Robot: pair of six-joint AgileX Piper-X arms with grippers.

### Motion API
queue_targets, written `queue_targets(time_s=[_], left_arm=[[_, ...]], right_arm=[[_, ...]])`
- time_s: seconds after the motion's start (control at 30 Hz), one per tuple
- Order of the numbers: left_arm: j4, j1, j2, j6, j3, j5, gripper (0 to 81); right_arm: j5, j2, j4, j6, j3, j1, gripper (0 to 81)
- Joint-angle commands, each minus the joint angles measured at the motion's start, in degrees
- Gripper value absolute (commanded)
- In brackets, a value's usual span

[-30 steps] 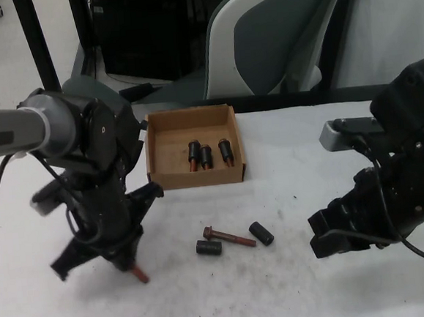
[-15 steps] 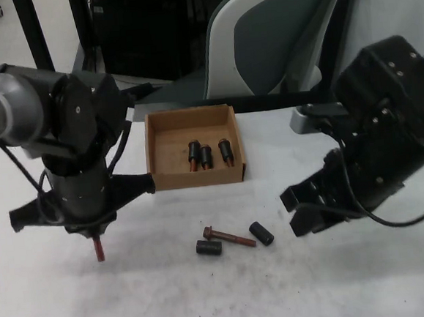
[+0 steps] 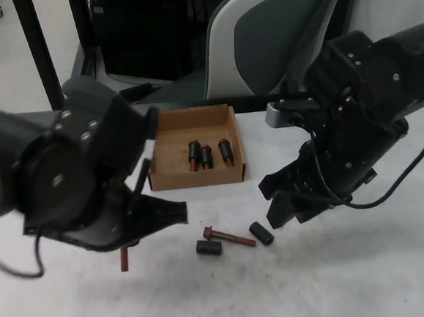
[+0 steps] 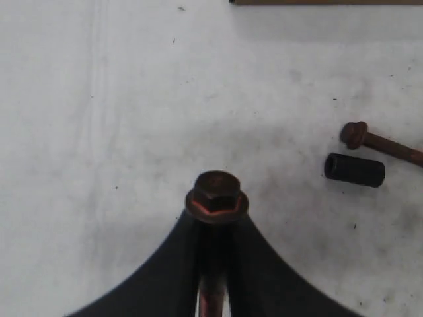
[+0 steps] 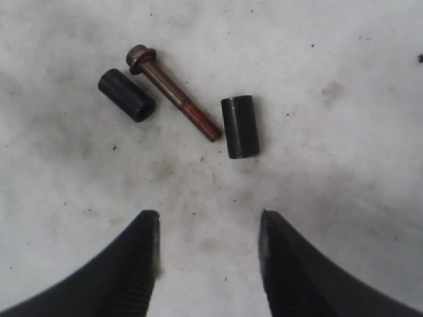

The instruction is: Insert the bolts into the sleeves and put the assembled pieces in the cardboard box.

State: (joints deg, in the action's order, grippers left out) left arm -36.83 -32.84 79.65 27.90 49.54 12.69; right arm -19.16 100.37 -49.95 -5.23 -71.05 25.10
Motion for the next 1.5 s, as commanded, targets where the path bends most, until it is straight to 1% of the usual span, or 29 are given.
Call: queue_targets(time_s=[0.0,0.1,0.2,0.4,0.53,0.63,0.8,1.0,1.47], left_arm=[[2.2,-0.4,-5.6,-0.3,-3.4,1.1,0.8],[3.0,-0.4,-11.1,0.2,-6.3,1.0,0.8],[3.7,-0.4,-16.6,0.2,-8.6,0.9,0.8],[6.7,-0.4,-27.3,0.0,-10.9,-0.6,0.8],[6.7,-0.4,-31.3,-1.9,-12.1,-0.6,0.8],[7.1,-0.4,-32.5,-5.2,-12.5,-0.4,0.8],[7.6,-0.4,-32.7,-8.8,-12.7,-0.4,0.8],[9.4,-0.4,-32.7,-9.0,-12.7,-0.4,0.8],[10.5,-0.4,-32.7,-10.3,-12.7,-0.8,0.8]], right_arm=[[2.8,1.3,-0.5,0.8,-1.2,0.1,45.8],[6.0,2.8,-1.1,2.5,-2.6,0.1,45.8],[7.7,4.6,-1.9,3.8,-4.2,0.1,45.8],[9.3,8.4,-4.5,4.2,-7.9,0.5,45.8],[10.1,10.5,-6.2,4.3,-10.6,1.6,45.8],[11.3,12.1,-7.5,4.5,-12.4,2.5,45.8],[14.2,14.5,-10.0,7.2,-14.6,3.6,45.8],[14.2,15.9,-10.0,7.1,-14.6,3.6,45.8],[13.7,18.2,-9.5,6.9,-15.4,6.0,45.8]])
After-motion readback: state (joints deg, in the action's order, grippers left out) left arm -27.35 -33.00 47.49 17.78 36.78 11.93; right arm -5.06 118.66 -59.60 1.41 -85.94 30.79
